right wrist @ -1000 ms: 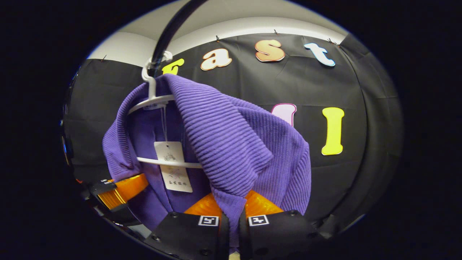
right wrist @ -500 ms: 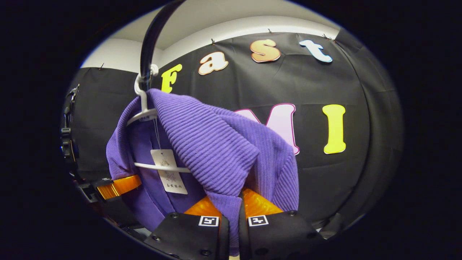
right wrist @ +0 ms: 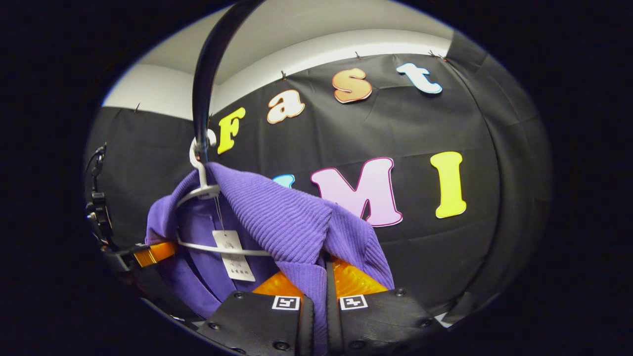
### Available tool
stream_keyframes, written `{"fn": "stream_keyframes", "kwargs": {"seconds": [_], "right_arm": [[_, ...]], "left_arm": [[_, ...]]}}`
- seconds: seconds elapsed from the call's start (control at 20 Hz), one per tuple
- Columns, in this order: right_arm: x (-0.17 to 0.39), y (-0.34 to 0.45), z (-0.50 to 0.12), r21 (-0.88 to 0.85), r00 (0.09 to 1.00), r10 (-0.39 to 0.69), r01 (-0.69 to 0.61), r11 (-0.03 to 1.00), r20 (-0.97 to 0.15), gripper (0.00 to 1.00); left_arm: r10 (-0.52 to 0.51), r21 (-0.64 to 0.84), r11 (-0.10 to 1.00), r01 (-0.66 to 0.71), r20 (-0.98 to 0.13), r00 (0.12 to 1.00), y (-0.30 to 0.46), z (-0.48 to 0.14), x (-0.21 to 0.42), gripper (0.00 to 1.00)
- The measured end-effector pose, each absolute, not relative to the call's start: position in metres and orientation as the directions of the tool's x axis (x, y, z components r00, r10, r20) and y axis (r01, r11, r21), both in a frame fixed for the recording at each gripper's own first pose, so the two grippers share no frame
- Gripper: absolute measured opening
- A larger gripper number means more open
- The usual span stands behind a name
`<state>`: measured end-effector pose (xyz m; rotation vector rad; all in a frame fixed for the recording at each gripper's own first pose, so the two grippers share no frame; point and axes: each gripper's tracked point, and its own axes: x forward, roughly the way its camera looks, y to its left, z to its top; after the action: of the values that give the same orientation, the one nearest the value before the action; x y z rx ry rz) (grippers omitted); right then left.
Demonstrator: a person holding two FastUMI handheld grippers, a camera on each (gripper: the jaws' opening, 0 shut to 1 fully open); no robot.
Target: Grasp the clothes on the hanger with both hands and then place them into the laundry hamper below.
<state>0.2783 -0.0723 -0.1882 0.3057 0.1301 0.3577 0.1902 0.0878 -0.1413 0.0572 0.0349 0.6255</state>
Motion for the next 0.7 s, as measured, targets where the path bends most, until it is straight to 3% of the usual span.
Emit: {"fn": "stream_keyframes", "kwargs": {"seconds": [0.3, 0.35, 0.4, 0.7], "right_arm": [[0.293, -0.079, -0.189, 0.395, 0.928, 0.368, -0.317, 0.862, -0.057, 0.15], [0.294, -0.080, -0.185, 0.404, 0.928, 0.369, -0.320, 0.857, -0.049, 0.10], [0.295, -0.081, -0.180, 0.418, 0.928, 0.370, -0.322, 0.849, -0.036, 0.15], [0.317, -0.100, -0.140, 0.430, 0.921, 0.385, -0.371, 0.823, 0.056, 0.14]], "left_arm": [[0.597, 0.128, 0.792, -0.597, 0.045, 0.801, 0.104, -0.119, 0.187, 0.06], [0.600, 0.141, 0.787, -0.600, 0.048, 0.798, 0.108, -0.116, 0.188, 0.06], [0.603, 0.148, 0.783, -0.604, 0.059, 0.796, 0.111, -0.110, 0.188, 0.06], [0.585, 0.207, 0.767, -0.608, 0.165, 0.794, 0.126, -0.062, 0.190, 0.06]]}}
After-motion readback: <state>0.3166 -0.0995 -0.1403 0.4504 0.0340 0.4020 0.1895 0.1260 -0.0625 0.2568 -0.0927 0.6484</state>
